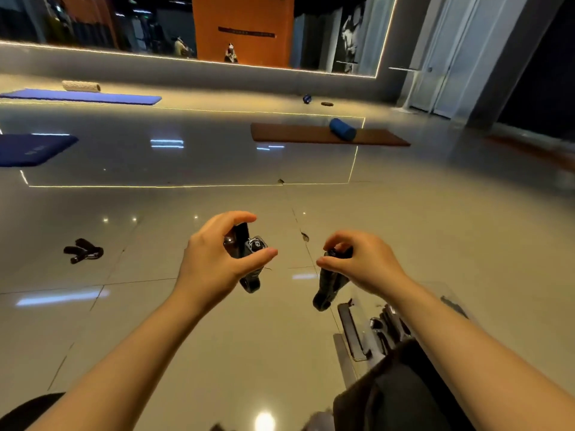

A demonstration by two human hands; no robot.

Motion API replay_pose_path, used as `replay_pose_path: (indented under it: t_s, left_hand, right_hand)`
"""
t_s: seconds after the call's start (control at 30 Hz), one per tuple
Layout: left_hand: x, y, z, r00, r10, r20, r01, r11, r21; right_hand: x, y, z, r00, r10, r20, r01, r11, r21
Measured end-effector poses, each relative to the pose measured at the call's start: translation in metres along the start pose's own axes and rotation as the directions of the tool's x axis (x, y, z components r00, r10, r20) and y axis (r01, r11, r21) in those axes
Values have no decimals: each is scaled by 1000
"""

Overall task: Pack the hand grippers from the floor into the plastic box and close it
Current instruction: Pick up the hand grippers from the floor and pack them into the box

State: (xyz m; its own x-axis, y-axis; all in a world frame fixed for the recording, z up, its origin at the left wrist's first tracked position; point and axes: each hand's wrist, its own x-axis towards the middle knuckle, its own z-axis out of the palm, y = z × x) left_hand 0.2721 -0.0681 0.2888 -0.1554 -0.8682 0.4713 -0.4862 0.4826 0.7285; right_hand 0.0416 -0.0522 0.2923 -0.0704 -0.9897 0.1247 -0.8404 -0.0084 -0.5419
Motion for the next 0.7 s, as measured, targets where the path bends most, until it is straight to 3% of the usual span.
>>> replay_pose_path:
  t_s: [0.13, 0.23, 0.47, 0.7]
  left_hand:
    - [-7, 37, 44, 985, 88, 149, -85, 996, -24]
    - [-15, 59, 66, 943, 176, 282, -169, 984, -49]
    - [-22, 104, 104, 868, 297, 399, -275, 955, -112]
    - [-18, 112, 127, 796, 357, 489, -354, 930, -103]
  right_hand:
    - [-28, 69, -37, 959, 259, -113, -254, 965, 57]
    - [-55, 101, -51, 907, 371, -198, -366, 928, 62]
    - [-105, 125, -54, 902, 412, -127, -418, 908, -28]
    - [-91, 138, -76, 940, 333, -71, -340, 925, -166]
